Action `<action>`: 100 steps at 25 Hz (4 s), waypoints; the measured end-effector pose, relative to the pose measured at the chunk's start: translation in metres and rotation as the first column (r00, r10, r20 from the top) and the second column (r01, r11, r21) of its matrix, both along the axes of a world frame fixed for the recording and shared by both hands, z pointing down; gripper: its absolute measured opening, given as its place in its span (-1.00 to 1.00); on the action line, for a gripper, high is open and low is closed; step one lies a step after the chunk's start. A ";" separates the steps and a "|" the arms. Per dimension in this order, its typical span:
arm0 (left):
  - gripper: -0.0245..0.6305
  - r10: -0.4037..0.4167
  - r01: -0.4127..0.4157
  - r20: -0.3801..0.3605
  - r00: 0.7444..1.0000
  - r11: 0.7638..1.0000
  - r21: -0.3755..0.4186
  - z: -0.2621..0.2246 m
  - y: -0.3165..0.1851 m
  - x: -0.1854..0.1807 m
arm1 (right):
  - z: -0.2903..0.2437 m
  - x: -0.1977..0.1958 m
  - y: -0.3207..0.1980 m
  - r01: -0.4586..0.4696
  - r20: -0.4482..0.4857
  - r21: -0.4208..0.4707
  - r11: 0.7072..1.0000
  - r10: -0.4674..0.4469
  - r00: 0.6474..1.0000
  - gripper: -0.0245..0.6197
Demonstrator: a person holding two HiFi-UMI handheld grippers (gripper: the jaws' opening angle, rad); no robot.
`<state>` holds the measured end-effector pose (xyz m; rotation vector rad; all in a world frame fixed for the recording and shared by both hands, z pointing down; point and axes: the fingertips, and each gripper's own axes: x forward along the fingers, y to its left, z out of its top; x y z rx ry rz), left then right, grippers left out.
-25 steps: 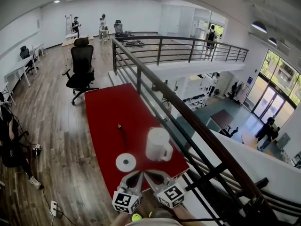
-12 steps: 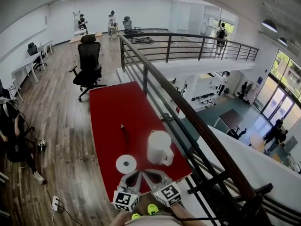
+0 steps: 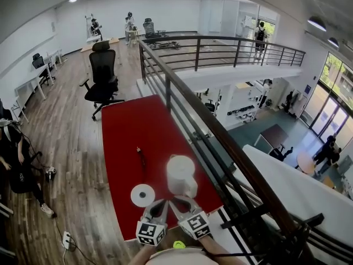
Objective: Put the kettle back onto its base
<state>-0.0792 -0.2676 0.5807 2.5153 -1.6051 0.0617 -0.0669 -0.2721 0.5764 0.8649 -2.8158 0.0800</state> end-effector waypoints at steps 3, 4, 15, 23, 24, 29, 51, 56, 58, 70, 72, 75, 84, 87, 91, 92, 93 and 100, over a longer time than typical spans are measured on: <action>-0.95 0.018 -0.018 0.002 1.000 1.000 0.003 0.007 -0.011 0.010 | 0.011 0.013 -0.015 -0.056 -0.028 0.003 0.998 0.056 0.998 -0.66; -0.95 0.024 -0.024 0.002 1.000 1.000 0.005 0.007 -0.014 0.013 | 0.013 0.017 -0.020 -0.075 -0.038 0.008 0.997 0.075 0.996 -0.63; -0.95 0.086 -0.086 0.009 0.996 0.996 -0.013 0.018 -0.044 0.046 | 0.023 0.054 -0.050 -0.190 -0.112 0.049 0.981 0.195 0.974 -0.51; -0.95 0.095 -0.095 0.014 0.995 0.995 -0.013 0.021 -0.056 0.061 | 0.026 0.072 -0.063 -0.238 -0.138 0.062 0.969 0.244 0.960 -0.46; -0.95 0.096 -0.096 0.013 0.995 0.995 -0.013 0.022 -0.058 0.063 | 0.028 0.074 -0.064 -0.243 -0.141 0.061 0.968 0.249 0.958 -0.45; -0.95 0.105 -0.104 0.023 0.994 0.994 -0.027 0.027 -0.062 0.072 | 0.037 0.084 -0.070 -0.270 -0.161 0.039 0.962 0.272 0.949 -0.43; -0.95 0.068 -0.063 0.043 0.997 0.992 -0.110 0.053 -0.071 0.066 | 0.069 0.076 -0.082 -0.234 -0.162 -0.091 0.968 0.218 0.962 -0.43; -0.95 0.071 -0.066 0.032 0.997 0.989 -0.134 0.056 -0.068 0.067 | 0.077 0.074 -0.084 -0.226 -0.155 -0.118 0.967 0.207 0.966 -0.48; -0.95 0.076 -0.071 0.034 0.996 0.988 -0.139 0.055 -0.070 0.066 | 0.077 0.071 -0.088 -0.224 -0.141 -0.132 0.966 0.206 0.968 -0.50; -0.95 0.082 -0.074 0.046 0.996 0.985 -0.156 0.054 -0.075 0.062 | 0.077 0.063 -0.097 -0.184 -0.102 -0.158 0.970 0.169 0.980 -0.52; -0.95 0.074 -0.067 0.042 0.996 0.986 -0.155 0.052 -0.076 0.060 | 0.078 0.062 -0.099 -0.165 -0.088 -0.171 0.971 0.152 0.984 -0.51; -0.95 0.065 -0.058 0.040 0.997 0.986 -0.155 0.052 -0.077 0.058 | 0.082 0.061 -0.100 -0.154 -0.065 -0.184 0.971 0.145 0.987 -0.50; -0.95 0.075 -0.069 0.040 0.996 0.987 -0.146 0.052 -0.074 0.062 | 0.083 0.065 -0.097 -0.174 -0.069 -0.144 0.974 0.166 0.984 -0.52; -0.95 0.082 -0.076 0.041 0.996 0.987 -0.139 0.051 -0.073 0.064 | 0.086 0.066 -0.098 -0.181 -0.071 -0.142 0.973 0.172 0.983 -0.52; -0.95 0.088 -0.083 0.039 0.995 0.989 -0.124 0.047 -0.073 0.064 | 0.080 0.068 -0.101 -0.194 -0.033 -0.129 0.972 0.191 0.981 -0.52; -0.95 0.088 -0.084 0.037 0.995 0.990 -0.117 0.045 -0.073 0.064 | 0.076 0.068 -0.103 -0.198 -0.018 -0.127 0.972 0.197 0.980 -0.53; -0.95 0.088 -0.084 0.036 0.995 0.990 -0.110 0.042 -0.073 0.064 | 0.072 0.069 -0.106 -0.201 -0.003 -0.127 0.971 0.202 0.979 -0.53; -0.95 0.083 -0.081 0.028 0.996 0.994 -0.071 0.029 -0.080 0.065 | 0.055 0.073 -0.114 -0.221 0.041 -0.134 0.966 0.229 0.973 -0.54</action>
